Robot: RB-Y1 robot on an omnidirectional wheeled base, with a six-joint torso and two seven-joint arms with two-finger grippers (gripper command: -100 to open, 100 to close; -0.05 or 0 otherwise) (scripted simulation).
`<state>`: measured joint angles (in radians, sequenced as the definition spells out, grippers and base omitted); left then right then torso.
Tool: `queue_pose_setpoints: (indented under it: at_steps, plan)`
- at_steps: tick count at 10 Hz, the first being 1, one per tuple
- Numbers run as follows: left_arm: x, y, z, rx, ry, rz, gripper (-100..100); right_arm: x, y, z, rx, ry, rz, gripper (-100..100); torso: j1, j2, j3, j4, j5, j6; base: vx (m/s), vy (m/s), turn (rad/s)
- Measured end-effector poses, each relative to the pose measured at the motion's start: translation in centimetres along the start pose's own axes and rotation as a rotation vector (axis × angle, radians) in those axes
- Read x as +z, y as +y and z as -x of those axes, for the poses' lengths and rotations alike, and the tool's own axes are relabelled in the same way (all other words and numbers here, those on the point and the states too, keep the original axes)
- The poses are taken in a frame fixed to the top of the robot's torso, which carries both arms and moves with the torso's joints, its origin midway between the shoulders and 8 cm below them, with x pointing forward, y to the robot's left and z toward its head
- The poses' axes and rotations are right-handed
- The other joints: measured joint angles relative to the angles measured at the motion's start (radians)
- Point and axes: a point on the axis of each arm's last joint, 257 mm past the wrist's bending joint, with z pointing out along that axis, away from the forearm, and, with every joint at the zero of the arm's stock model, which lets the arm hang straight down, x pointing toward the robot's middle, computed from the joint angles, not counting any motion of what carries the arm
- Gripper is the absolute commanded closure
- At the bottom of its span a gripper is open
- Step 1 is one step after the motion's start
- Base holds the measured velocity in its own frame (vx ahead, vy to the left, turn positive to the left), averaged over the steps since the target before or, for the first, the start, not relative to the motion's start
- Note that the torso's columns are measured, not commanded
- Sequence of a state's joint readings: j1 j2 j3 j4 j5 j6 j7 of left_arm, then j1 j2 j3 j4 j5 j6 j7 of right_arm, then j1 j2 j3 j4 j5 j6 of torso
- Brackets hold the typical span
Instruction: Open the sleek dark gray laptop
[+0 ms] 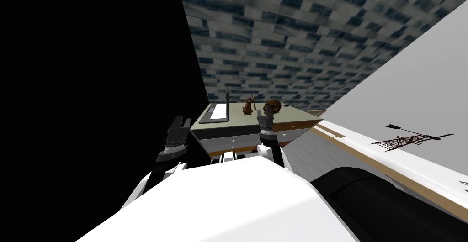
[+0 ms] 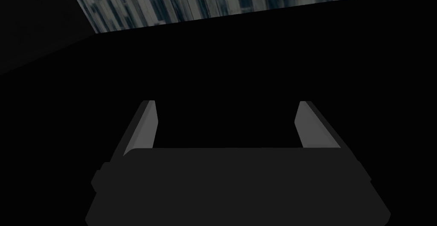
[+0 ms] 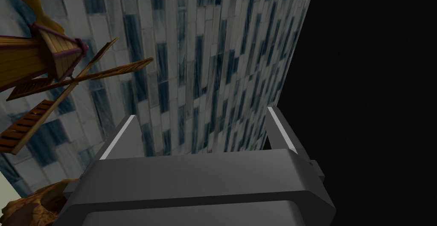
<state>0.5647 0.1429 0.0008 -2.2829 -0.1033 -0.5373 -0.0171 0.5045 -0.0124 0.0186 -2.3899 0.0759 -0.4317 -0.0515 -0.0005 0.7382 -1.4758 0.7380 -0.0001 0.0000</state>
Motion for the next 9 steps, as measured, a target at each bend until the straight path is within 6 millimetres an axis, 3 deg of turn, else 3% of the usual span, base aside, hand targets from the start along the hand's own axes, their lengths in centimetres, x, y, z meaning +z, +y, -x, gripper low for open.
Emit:
queue_pose_setpoints:
  at_steps: [9]
  plan:
    - [-0.7, 3.4, 4.0, 0.141, 0.111, 0.206, -100, 0.0, 0.0, 0.0, 0.000, 0.000, 0.000, 0, 0.000, 0.000, 0.000, 0.000, 0.000, 0.000, -0.003, -0.103, -0.055]
